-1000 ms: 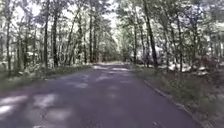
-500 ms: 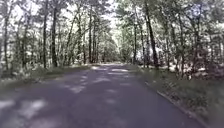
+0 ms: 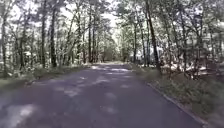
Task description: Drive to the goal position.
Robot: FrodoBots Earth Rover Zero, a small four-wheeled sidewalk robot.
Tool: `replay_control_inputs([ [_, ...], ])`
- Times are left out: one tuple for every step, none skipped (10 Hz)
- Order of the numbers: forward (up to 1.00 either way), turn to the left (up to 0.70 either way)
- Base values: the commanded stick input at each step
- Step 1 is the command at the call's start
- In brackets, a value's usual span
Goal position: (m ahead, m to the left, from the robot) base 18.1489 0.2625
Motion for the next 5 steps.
replay_control_inputs([
  [0.45, 0.00],
  [0.45, 0.00],
  [0.45, 0.00],
  [0.45, 0.00],
  [0.45, 0.00],
])
